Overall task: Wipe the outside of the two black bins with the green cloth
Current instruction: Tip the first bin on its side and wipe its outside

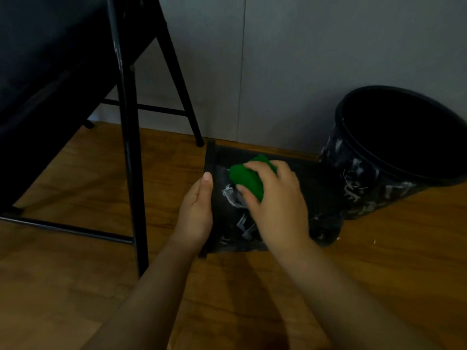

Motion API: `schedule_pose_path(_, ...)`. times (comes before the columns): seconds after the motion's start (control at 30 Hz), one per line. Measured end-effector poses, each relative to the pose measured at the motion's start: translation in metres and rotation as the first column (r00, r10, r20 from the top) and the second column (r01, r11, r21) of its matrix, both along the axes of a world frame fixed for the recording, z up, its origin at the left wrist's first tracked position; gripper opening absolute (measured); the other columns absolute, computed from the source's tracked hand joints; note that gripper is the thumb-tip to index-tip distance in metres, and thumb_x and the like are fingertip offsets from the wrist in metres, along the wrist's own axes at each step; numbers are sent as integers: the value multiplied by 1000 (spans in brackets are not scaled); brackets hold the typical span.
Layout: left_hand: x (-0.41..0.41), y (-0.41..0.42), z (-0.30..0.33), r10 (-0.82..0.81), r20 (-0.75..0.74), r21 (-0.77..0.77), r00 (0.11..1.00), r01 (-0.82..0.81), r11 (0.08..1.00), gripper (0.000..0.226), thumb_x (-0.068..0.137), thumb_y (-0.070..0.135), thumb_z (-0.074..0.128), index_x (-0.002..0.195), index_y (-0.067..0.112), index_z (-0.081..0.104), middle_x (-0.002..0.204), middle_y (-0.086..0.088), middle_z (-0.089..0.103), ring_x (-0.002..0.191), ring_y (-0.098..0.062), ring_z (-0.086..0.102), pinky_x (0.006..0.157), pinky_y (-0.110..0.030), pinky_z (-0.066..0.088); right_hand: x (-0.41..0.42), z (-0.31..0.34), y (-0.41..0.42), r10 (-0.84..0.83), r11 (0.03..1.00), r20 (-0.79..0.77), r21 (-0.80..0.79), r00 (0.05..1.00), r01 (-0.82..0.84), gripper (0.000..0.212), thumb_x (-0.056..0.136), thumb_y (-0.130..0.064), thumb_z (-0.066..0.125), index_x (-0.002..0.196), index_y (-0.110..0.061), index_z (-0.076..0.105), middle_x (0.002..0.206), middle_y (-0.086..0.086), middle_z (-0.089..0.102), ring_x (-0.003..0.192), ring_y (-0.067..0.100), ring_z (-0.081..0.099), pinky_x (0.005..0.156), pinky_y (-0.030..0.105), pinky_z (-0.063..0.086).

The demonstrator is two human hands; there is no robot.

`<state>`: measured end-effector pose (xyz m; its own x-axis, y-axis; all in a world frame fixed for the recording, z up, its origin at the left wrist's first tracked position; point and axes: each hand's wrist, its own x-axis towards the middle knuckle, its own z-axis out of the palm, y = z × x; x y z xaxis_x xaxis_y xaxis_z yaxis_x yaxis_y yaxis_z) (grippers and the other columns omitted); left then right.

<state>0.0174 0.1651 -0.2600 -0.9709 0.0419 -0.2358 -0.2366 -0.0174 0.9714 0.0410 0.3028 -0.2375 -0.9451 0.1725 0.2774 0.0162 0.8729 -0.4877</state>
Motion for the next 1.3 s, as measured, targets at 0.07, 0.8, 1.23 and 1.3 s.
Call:
schedule_pose_path(0.07, -1, 1, 0, 6, 14, 0, 1000, -6, 1000, 40, 105, 43, 35, 103, 20, 67, 91, 3, 75, 85, -6, 71, 65, -17, 54, -7, 1, 9, -104, 994, -2, -37, 995, 104, 42, 87, -39, 65, 127, -31, 55, 123, 0, 49, 111, 20, 48, 85, 29, 44)
schedule_pose_path(0.8, 5, 0, -4, -9, 40, 75, 999, 6, 997, 40, 105, 47, 27, 102, 34, 65, 97, 13, 73, 93, 3, 67, 75, -13, 51, -25, 13, 0, 16, 992, 39, -126, 999, -11, 39, 88, -35, 66, 126, -28, 57, 122, -1, 56, 112, 22, 49, 89, 40, 48)
schedule_pose_path(1.23, 4, -3, -3, -44, 93, 54, 995, 39, 998, 45, 103, 52, 27, 111, 31, 66, 102, 7, 74, 94, -2, 70, 75, -16, 54, -18, 14, -8, 118, 991, 42, -71, 992, -115, 40, 88, -34, 66, 127, -30, 55, 125, -5, 54, 112, 19, 46, 91, 37, 44)
schedule_pose_path(1.3, 5, -4, -3, -53, 112, 52, 992, 48, 998, 52, 102, 55, 27, 117, 25, 67, 108, 0, 73, 102, -12, 69, 87, -28, 53, -4, 11, -11, 231, 970, 54, -84, 971, -226, 40, 87, -35, 66, 126, -32, 55, 126, -8, 53, 113, 14, 44, 92, 32, 42)
